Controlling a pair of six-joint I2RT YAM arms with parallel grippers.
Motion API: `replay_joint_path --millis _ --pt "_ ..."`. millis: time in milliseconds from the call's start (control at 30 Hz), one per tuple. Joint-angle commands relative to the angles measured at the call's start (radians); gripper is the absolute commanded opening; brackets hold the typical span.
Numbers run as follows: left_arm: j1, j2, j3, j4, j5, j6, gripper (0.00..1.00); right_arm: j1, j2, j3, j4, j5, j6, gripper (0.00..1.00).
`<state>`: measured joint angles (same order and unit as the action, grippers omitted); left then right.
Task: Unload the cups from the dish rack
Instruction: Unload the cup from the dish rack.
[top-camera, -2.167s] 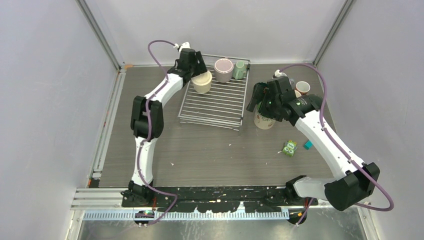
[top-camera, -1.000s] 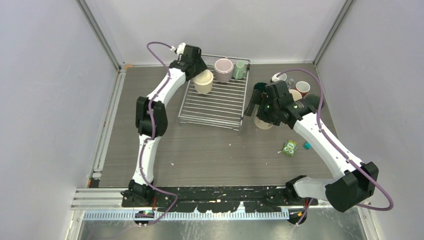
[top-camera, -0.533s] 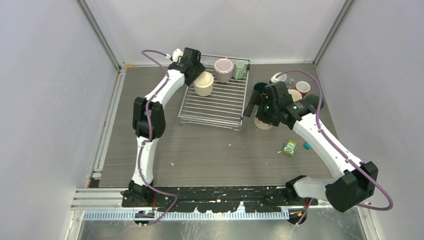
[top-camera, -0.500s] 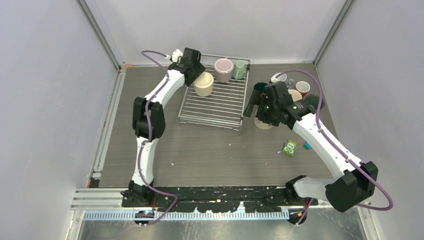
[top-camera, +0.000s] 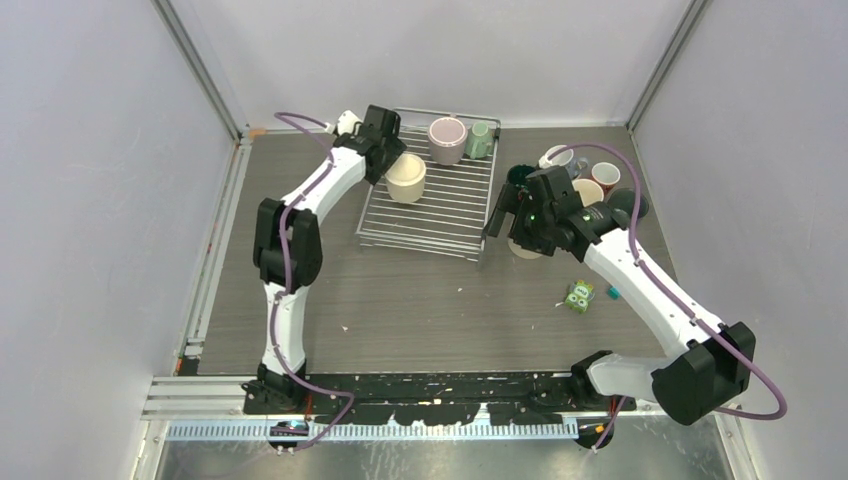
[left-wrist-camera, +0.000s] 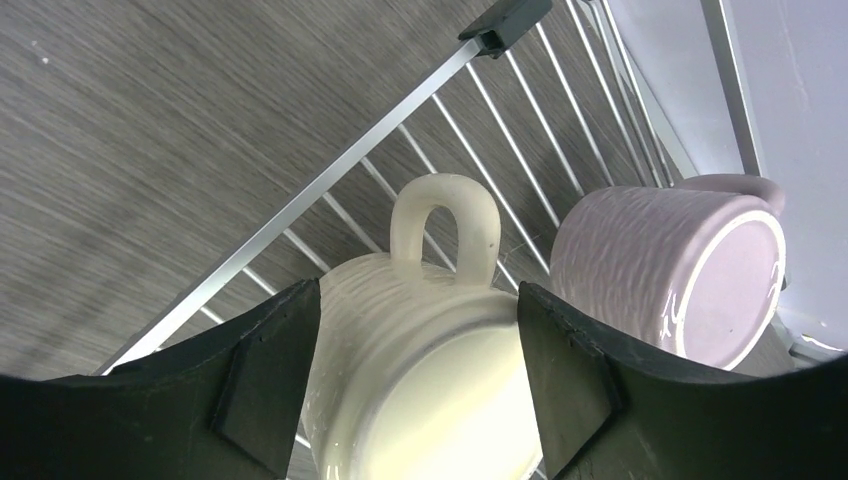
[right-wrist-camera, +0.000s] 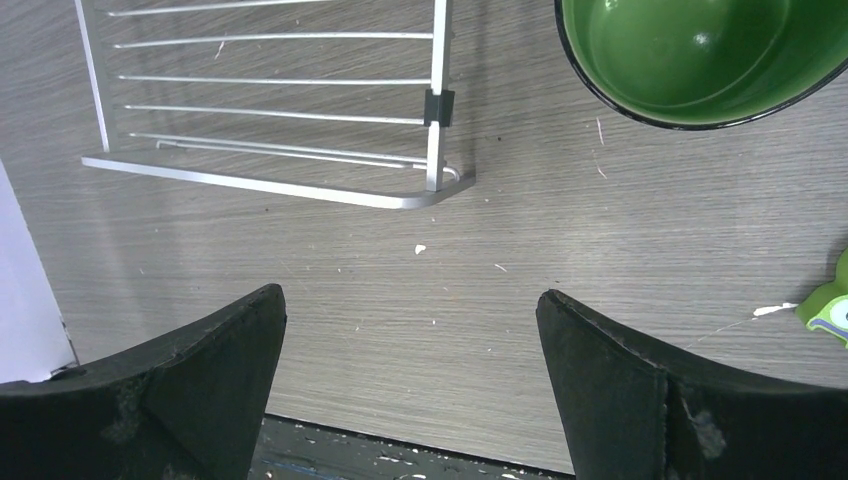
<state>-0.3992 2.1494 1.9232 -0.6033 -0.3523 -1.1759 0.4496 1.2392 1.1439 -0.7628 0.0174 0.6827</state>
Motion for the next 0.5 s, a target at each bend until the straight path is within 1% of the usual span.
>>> replay_joint_path --millis 0,333,467 --pt "-0.010 -0.068 -0.055 -0.039 -0.035 -0.019 0.73 0.011 -0.045 -0.002 0.034 -0.004 0.012 1.00" --pt "-0.025 -0.142 -0.151 -0.033 -0.060 -0.039 0.71 0.030 -0.053 -0.012 0.040 -0.002 0.029 1.00" --pt "-0.022 -0.153 -0.148 -0.040 -0.083 -0.016 0.70 0.040 -0.043 -0.005 0.043 0.003 0.032 1.00"
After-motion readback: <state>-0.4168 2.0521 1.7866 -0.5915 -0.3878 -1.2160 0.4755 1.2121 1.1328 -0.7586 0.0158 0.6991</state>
